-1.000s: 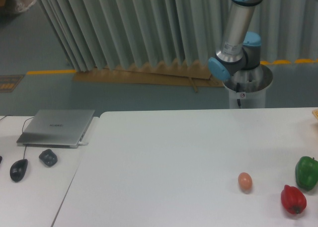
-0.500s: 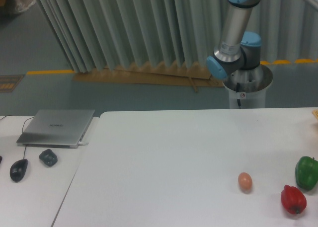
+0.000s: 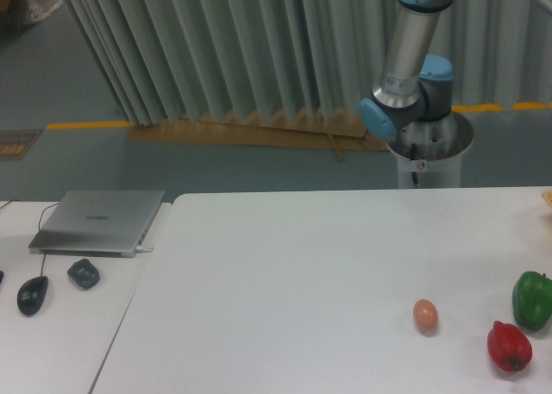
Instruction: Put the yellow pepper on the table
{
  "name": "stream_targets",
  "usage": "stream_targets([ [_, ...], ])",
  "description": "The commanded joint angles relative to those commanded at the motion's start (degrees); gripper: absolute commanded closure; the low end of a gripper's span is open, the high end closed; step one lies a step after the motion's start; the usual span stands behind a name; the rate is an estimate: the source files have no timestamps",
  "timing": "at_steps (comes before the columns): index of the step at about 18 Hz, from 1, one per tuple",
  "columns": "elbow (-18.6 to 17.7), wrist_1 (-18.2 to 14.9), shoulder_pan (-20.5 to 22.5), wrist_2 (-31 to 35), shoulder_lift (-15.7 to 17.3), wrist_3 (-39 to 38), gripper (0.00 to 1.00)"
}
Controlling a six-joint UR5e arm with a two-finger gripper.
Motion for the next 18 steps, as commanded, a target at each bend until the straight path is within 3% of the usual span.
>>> stream_targets([
  [10,-0.1,0.3,0.0,-0.5,-1.8,-1.7,0.00],
  [14,-0.1,0.3,-0.2,-0.4,-1.8,-3.2,0.36],
  [18,0.0,0.2,-0.1,-0.4,-1.6,-3.2,0.40],
])
